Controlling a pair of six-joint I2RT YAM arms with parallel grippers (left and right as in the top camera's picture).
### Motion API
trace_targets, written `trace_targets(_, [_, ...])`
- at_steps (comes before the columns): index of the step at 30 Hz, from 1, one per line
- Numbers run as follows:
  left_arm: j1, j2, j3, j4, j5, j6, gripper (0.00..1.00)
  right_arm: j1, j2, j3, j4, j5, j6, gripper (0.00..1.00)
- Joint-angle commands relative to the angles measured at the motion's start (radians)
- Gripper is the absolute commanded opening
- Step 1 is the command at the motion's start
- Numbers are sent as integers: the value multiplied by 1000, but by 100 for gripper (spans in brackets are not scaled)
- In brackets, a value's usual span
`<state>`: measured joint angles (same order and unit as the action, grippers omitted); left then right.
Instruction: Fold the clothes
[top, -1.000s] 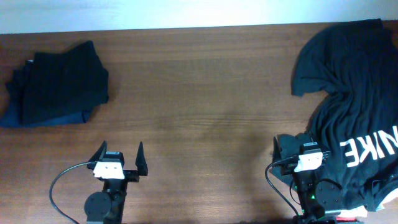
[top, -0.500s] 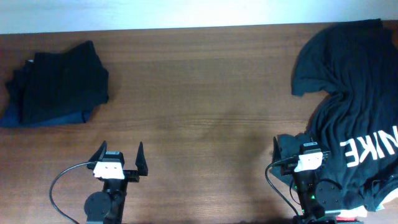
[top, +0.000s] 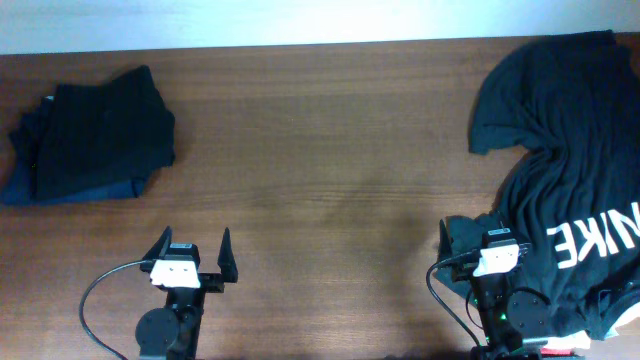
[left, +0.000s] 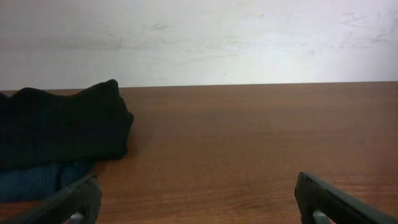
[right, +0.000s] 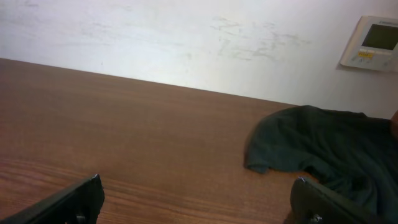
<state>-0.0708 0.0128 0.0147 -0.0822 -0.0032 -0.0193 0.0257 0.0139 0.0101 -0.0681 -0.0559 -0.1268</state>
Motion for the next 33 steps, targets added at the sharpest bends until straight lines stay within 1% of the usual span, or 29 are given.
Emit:
trace_targets(1, [6,-6,-6,-1,15,16,99,-6,-7,-5,-7,9,7,99])
trace_targets(8, [6,-6,-5,8,23,15,99,-6,-7,-5,-7,9,7,99])
trace_targets(10, [6,-6,-5,18,96,14,99,-6,-7,-5,-7,7,8,99])
trace_targets(11, [6,-6,-5,18,138,4,99,-6,-6,-4,-3,2,73,99])
trace_targets(13, [6,-6,-2,18,138,4,99,-6,-6,3,-4,1,115,99])
trace_targets(15, [6,-2,12,17,138,4,99,-6,-6,24,-24,1,121,99])
trace_targets(17, [6,23,46,3,138,4,99,-6,-5,80,-97,14,121,99])
trace_targets(19, [6,74,105,-58,138,5,99,-6,1,161,-241,56,122,99])
trace_targets(21, [6,142,168,-116,138,4,99,-6,21,266,-394,109,155,99])
trace_targets(22, [6,196,216,-148,138,5,99,-6,40,317,-450,113,161,99])
trace_targets(25, [6,345,317,-167,139,5,99,-6,134,437,-587,121,171,99])
trace_targets(27, [6,444,373,-171,139,5,99,-6,218,491,-637,121,181,99])
trace_targets(30, [6,581,460,-223,139,5,99,-6,382,565,-686,106,196,99])
trace_targets(31, [6,634,494,-244,139,5,99,-6,444,593,-685,71,195,99])
trace_targets(33, [6,681,517,-253,146,5,99,-6,521,628,-687,3,195,99])
